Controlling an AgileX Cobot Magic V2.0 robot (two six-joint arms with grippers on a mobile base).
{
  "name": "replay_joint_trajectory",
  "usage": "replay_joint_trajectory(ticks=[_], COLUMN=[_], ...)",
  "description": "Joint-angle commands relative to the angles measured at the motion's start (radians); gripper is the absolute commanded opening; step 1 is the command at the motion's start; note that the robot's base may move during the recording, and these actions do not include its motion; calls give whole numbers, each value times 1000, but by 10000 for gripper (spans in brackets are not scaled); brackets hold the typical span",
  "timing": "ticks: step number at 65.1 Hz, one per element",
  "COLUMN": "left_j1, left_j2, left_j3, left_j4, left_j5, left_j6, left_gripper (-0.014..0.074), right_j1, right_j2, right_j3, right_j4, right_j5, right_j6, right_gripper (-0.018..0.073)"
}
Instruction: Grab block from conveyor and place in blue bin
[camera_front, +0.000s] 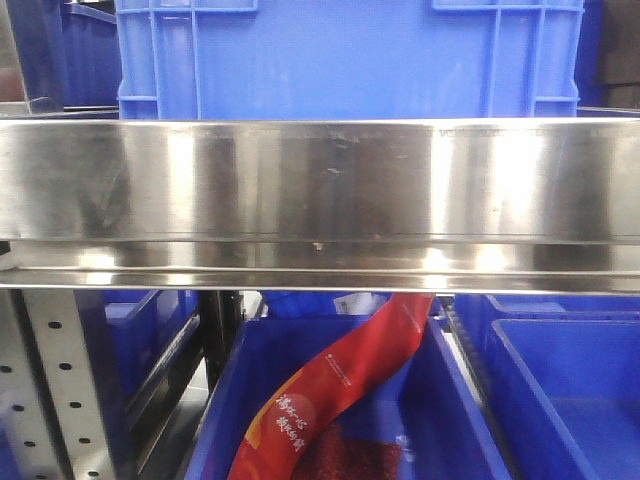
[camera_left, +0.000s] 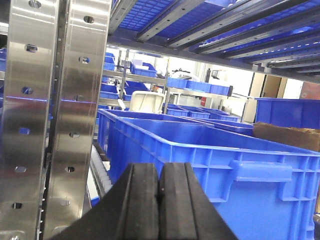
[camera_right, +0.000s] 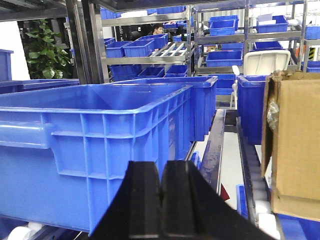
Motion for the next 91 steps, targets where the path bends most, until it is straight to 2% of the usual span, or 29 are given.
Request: replay_joint_trajectory(ticks=[1, 6, 11, 29, 33, 36, 91], left_j1=[2, 2, 2, 2, 2, 2, 2], left_j2=[-3, -3, -3, -3, -6, -6, -6], left_j3=[-1, -1, -1, -1, -1, -1, 1], left_j4=[-1, -1, -1, -1, -1, -1, -1], left_j5=[-22, -22, -22, -22, -23, -25, -25], left_j6=[3, 3, 3, 3, 3, 3, 3], left_gripper=[-111, -111, -111, -111, -111, -111, -111], right_j1=[-43, -97, -143, -200, -204, -206, -206], right_j2=[-41, -94, -153, -320, -320, -320, -320], right_j3=[32, 88, 158, 411, 411, 411, 411], right_j4=[0, 29, 79, 59, 59, 59, 59], right_j5=[-11, -30, -46, -111, -151, -119, -119], right_j6=[-73, -164, -164, -162, -151, -149, -149], right_gripper=[-162, -162, -162, -162, -162, -162, -162])
